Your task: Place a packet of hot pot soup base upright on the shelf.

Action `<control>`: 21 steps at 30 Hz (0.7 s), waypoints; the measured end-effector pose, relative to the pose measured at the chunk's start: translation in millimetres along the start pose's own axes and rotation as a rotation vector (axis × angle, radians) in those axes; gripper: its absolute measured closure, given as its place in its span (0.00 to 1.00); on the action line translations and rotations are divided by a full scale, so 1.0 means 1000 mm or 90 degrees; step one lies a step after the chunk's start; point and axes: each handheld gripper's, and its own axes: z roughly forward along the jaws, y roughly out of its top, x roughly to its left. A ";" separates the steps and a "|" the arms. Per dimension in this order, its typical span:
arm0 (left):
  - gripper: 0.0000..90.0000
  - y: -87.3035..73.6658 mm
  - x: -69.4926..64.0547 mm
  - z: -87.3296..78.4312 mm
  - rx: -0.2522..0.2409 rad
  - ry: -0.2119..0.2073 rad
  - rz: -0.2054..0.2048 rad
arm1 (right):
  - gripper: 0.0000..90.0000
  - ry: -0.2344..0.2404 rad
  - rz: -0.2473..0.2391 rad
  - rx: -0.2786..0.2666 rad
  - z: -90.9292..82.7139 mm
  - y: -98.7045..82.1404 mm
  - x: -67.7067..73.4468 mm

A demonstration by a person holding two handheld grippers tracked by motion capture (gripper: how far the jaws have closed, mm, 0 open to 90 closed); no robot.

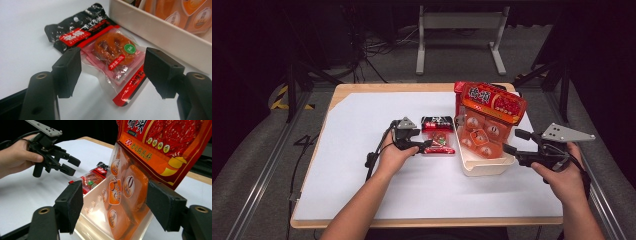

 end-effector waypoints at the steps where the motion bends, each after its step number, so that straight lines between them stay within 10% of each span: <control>1: 0.36 -0.001 0.001 0.003 0.003 -0.001 -0.001 | 0.34 0.001 -0.001 0.001 0.000 0.000 0.000; 21: 0.53 -0.008 -0.005 0.027 0.069 -0.002 0.016 | 0.33 0.013 -0.002 0.005 0.006 -0.002 0.003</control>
